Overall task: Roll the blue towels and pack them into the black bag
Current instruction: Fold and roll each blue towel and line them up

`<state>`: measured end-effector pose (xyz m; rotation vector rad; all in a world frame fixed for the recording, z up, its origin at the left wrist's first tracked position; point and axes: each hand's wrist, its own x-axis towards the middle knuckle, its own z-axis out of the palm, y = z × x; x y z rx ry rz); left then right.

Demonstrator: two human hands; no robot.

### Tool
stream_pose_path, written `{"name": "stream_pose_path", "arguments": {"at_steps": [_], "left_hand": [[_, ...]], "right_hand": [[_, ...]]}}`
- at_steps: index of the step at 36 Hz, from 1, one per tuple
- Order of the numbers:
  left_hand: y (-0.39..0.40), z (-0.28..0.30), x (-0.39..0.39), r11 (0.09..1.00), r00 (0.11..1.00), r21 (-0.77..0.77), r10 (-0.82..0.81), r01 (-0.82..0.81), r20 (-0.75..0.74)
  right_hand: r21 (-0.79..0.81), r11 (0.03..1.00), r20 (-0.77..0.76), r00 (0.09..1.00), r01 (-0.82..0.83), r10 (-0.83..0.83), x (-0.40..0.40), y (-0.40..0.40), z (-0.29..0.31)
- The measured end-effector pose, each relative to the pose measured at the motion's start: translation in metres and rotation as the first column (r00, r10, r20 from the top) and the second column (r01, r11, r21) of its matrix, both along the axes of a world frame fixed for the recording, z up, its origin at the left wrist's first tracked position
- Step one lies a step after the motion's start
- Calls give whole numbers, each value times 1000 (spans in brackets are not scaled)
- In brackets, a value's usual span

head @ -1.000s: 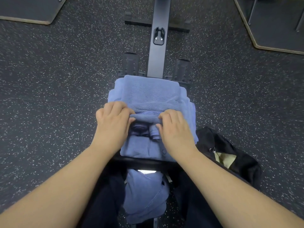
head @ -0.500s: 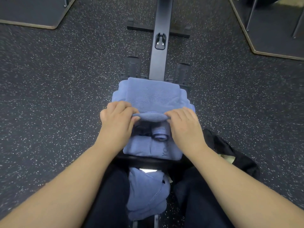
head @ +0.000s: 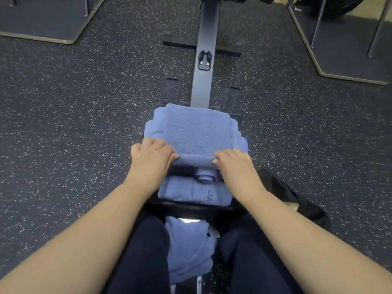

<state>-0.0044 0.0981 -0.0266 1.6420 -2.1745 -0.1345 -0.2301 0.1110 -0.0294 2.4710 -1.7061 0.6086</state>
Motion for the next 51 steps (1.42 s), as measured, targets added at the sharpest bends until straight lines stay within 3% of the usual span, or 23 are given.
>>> {"name": "stream_pose_path", "arguments": {"at_steps": [8, 15, 22, 31, 41, 51], "left_hand": [[-4, 8, -11, 984, 988, 100, 138, -145, 75], [-2, 5, -19, 971, 997, -236, -32, 46, 65], [6, 3, -28, 988, 996, -150, -29, 42, 88], [6, -2, -26, 995, 995, -97, -12, 21, 99], [-4, -9, -15, 982, 997, -176, -73, 70, -8], [-7, -2, -18, 993, 996, -93, -81, 77, -43]], "right_hand": [[-84, 994, -30, 996, 77, -80, 5, -6, -1], [-233, 968, 28, 995, 95, -91, 12, -10, 1], [-58, 998, 34, 999, 23, -21, 26, -2, 1], [-56, 996, 27, 997, 74, -73, 25, 1, -13], [10, 998, 32, 998, 56, -56, 10, -3, -5], [62, 998, 76, 997, 24, -29, 9, -7, 3]]}}
